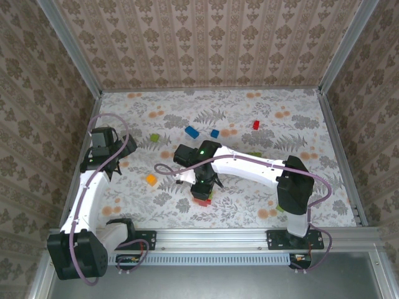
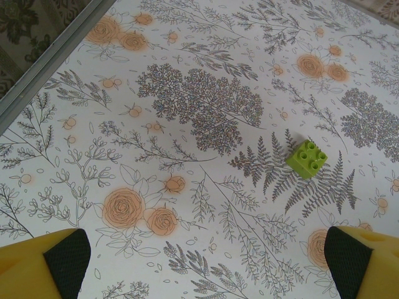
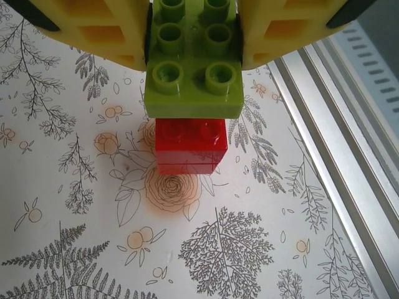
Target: Assemble a carrot with lego
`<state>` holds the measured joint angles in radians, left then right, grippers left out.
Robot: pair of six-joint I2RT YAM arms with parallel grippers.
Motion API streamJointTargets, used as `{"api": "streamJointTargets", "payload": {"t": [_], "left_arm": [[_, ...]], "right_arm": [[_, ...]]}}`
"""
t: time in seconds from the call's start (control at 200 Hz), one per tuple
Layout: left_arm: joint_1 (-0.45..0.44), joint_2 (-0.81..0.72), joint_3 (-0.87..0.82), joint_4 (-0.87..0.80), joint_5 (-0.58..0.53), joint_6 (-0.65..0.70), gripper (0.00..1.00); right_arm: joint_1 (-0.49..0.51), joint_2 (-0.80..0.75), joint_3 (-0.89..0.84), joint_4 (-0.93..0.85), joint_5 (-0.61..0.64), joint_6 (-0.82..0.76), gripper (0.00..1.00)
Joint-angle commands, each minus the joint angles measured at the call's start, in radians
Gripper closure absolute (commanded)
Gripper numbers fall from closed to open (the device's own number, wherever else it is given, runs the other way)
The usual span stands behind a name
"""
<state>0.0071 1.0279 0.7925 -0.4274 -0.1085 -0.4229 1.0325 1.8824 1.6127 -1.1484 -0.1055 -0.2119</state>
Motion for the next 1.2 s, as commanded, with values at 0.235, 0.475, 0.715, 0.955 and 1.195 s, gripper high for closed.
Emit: {"api": "streamJointTargets", "payload": {"t": [0.235, 0.475, 0.715, 0.955, 1.195], "left_arm": [[-0.006, 0.002, 0.031, -0.009, -0.011, 0.016, 0.00], [-0.007, 0.003, 0.029, -0.006, -0.010, 0.015, 0.00], [-0.006, 0.003, 0.029, -0.005, -0.010, 0.014, 0.00], [-0.006, 0.008, 0.029, -0.002, -0.009, 0.013, 0.00], [-0.006, 0.009, 0.030, -0.006, -0.010, 0.015, 0.00]], "right_arm": [[0.017, 0.112, -0.032, -0.011, 0.017, -0.023, 0.66], [0.021, 0.111, -0.085, 0.002, 0.004, -0.009, 0.68], [0.029, 0.136, -0.146, 0.019, 0.023, 0.011, 0.68], [0.037, 0.128, -0.118, -0.001, 0.035, -0.024, 0.67], [0.044, 0.129, -0.003, -0.071, 0.044, -0.084, 0.66]]}}
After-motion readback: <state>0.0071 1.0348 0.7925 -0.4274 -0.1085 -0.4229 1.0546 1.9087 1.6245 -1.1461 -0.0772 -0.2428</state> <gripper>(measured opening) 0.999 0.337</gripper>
